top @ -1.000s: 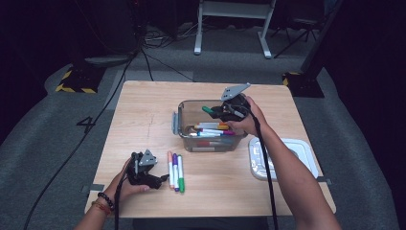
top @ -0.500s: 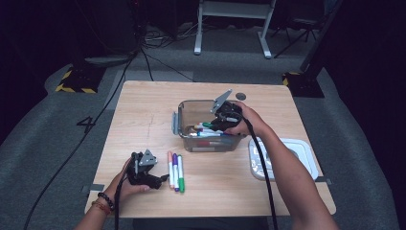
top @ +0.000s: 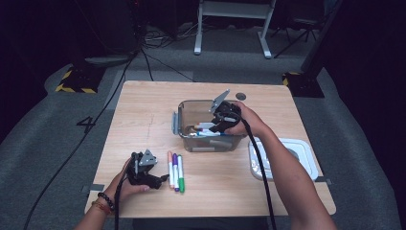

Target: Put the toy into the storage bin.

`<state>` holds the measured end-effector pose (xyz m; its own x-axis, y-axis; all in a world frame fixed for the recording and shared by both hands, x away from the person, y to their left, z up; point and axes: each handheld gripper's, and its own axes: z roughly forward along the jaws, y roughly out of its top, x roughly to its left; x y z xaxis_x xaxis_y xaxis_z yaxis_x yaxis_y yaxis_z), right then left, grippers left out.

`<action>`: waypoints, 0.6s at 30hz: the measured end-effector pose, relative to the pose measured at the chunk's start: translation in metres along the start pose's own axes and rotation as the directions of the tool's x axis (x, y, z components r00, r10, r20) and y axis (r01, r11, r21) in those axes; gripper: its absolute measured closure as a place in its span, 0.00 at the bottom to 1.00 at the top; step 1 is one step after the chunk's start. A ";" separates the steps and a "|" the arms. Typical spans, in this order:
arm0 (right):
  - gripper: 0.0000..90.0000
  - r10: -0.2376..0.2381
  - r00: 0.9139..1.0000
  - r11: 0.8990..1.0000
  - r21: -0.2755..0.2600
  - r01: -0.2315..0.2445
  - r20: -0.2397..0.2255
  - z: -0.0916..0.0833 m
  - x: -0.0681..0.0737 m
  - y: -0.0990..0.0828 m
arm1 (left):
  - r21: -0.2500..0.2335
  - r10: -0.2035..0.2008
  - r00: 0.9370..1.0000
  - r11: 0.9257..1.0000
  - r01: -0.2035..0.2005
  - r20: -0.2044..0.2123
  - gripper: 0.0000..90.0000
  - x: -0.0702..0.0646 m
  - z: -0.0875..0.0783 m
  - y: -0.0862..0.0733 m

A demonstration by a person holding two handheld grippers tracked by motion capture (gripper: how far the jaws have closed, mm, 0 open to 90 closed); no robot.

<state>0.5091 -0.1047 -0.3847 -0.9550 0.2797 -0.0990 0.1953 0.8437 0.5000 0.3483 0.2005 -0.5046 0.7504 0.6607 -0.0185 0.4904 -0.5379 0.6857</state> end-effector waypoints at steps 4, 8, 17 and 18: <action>0.55 0.065 0.997 0.994 -0.087 -0.063 0.027 -0.008 -0.001 -0.004 | 0.000 0.000 1.000 1.000 0.000 0.000 0.14 0.000 0.000 0.000; 0.46 0.112 0.991 0.982 -0.157 -0.100 0.070 -0.018 0.003 -0.007 | 0.000 0.000 1.000 1.000 0.000 0.000 0.14 0.000 0.000 0.000; 0.41 0.143 0.987 0.948 -0.296 -0.116 0.071 -0.051 0.024 -0.010 | 0.000 0.000 1.000 1.000 0.000 0.000 0.14 0.000 0.000 0.000; 0.41 0.136 0.987 0.947 -0.303 -0.106 0.081 -0.054 0.027 -0.011 | 0.000 0.000 1.000 1.000 0.000 0.000 0.14 0.000 0.000 0.000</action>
<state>0.4688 -0.1307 -0.3467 -0.8980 0.4285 -0.0996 0.2184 0.6308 0.7446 0.3483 0.2004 -0.5046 0.7503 0.6608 -0.0186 0.4905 -0.5377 0.6858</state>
